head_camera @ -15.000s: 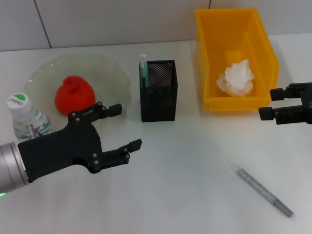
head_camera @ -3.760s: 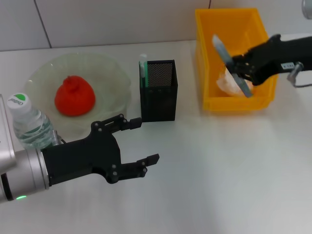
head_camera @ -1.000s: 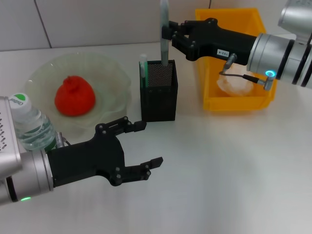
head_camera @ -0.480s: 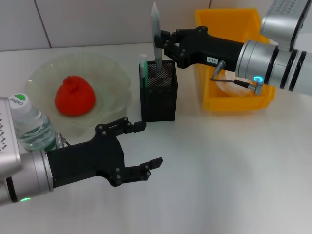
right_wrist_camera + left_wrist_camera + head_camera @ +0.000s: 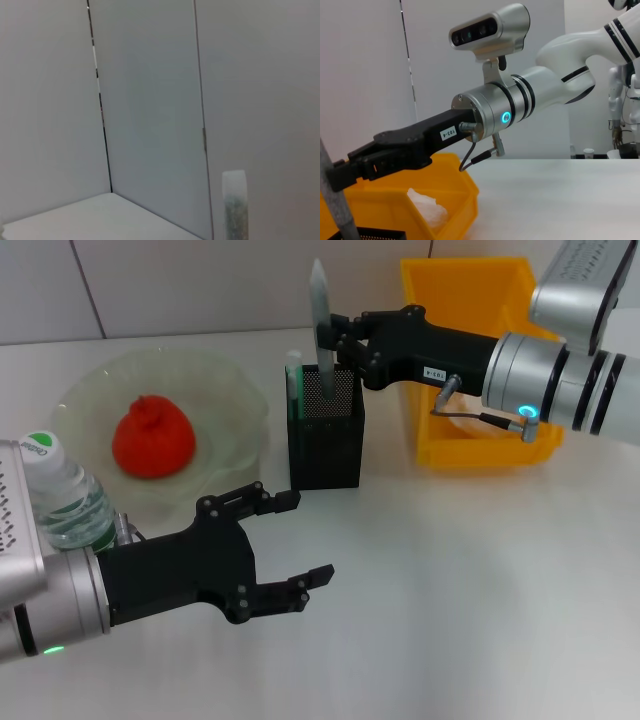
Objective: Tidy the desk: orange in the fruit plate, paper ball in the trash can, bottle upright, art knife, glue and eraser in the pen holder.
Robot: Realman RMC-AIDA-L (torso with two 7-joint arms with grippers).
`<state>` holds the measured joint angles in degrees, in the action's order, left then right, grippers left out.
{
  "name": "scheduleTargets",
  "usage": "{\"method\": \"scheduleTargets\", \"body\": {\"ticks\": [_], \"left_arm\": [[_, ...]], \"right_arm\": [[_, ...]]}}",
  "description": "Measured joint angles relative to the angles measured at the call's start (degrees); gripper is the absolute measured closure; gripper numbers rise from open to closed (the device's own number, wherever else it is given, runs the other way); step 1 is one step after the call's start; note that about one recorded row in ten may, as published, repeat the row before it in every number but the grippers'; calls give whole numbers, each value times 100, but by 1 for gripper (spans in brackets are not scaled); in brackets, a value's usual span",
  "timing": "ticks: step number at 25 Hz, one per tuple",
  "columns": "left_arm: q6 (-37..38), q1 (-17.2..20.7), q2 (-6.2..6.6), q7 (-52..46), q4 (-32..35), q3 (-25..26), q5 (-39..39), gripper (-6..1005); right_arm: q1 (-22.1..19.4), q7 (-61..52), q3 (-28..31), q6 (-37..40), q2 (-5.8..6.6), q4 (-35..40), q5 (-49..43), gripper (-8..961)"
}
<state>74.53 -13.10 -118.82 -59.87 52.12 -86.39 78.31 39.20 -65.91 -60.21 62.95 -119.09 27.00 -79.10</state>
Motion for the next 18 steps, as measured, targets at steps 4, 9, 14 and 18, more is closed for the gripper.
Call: {"method": "scheduleTargets", "body": {"ticks": [4, 9, 14, 18], "left_arm": [[0, 0, 0, 32, -8, 0, -2, 181], [0, 0, 0, 35, -10, 0, -1, 181], [0, 0, 0, 37, -10, 0, 0, 181], [0, 0, 0, 37, -19, 0, 5, 181]], "right_arm": [[20, 14, -5, -158, -7, -55, 0, 771], [22, 16, -8, -195, -10, -83, 0, 754], [22, -10, -8, -196, -9, -96, 0, 738], [53, -20, -8, -196, -8, -110, 0, 724]]}}
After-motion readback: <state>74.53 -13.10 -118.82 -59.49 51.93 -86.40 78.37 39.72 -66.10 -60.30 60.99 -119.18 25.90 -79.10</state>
